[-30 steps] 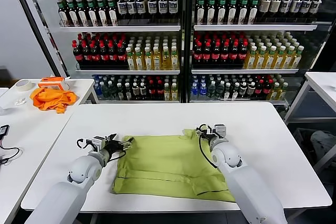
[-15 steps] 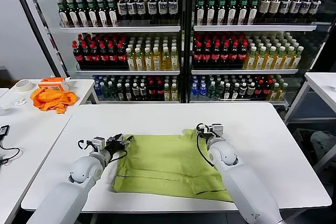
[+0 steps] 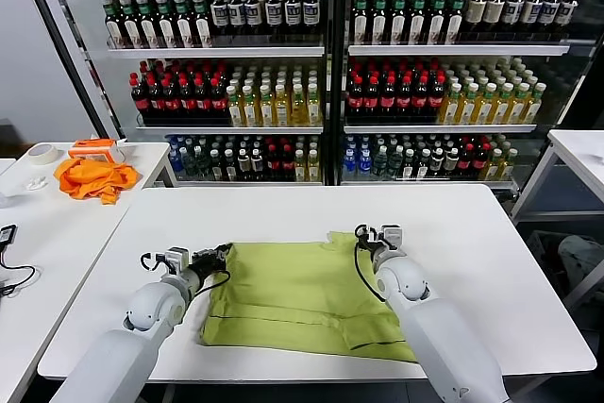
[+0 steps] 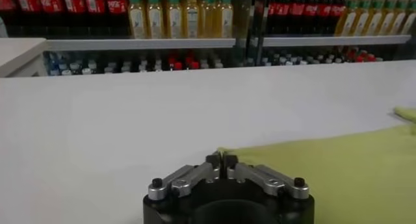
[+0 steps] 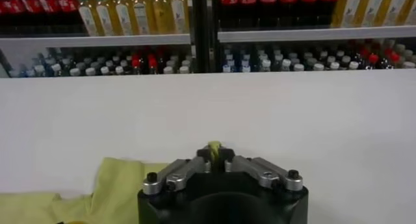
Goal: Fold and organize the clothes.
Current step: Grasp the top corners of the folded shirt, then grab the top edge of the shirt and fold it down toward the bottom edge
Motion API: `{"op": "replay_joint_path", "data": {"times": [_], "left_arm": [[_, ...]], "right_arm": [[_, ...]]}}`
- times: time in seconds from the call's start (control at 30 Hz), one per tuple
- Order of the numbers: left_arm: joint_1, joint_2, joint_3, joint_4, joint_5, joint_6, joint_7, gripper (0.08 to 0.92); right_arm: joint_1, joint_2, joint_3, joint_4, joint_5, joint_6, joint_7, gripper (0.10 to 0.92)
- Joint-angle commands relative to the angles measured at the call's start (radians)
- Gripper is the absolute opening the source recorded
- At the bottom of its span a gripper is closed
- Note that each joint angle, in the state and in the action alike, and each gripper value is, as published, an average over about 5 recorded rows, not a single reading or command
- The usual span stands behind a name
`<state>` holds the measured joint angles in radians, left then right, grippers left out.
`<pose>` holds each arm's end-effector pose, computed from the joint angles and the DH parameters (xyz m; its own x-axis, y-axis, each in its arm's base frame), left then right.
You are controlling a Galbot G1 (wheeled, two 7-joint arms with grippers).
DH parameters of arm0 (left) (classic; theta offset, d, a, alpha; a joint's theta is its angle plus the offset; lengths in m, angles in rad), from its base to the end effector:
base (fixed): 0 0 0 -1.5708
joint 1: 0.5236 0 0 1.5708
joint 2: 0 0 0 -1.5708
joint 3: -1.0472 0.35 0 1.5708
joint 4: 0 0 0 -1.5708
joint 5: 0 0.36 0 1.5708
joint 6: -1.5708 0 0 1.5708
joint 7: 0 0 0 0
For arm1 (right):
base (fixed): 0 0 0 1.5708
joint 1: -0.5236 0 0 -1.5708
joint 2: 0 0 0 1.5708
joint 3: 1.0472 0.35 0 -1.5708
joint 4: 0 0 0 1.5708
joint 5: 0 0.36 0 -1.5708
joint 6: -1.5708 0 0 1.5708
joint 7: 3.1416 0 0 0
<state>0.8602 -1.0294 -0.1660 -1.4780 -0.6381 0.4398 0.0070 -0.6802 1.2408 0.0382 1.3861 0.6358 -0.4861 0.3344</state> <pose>0.4030 0.0900 -0.3239 -0.8306 0.2524 0.4963 0.2518 0.9653 -0.0695 0.4526 0.0214 -0.3051 -0.8697 -0.0912 0.4851 -0.0893 0.9956 0.0270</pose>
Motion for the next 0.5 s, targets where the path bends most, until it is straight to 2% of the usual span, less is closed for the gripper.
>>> {"op": "replay_joint_path", "data": {"times": [0.03,0.23,0.5], "left_arm": [[0.042,0.021,-0.016,-0.064,-0.028,-0.038,-0.001,0.086],[0.131,0.059,-0.045,-0.175,-0.041,-0.067,-0.005,0.084],[0.218,0.083,-0.077,-0.251,-0.047,-0.08,-0.006,0.084]], "right_arm": [[-0.054,-0.059,0.021,0.186,0.011,0.022,-0.007,0.106],[-0.175,-0.156,0.073,0.372,0.045,-0.012,0.001,0.106],[-0.364,-0.189,0.141,0.536,0.031,-0.039,0.014,0.106]]}}
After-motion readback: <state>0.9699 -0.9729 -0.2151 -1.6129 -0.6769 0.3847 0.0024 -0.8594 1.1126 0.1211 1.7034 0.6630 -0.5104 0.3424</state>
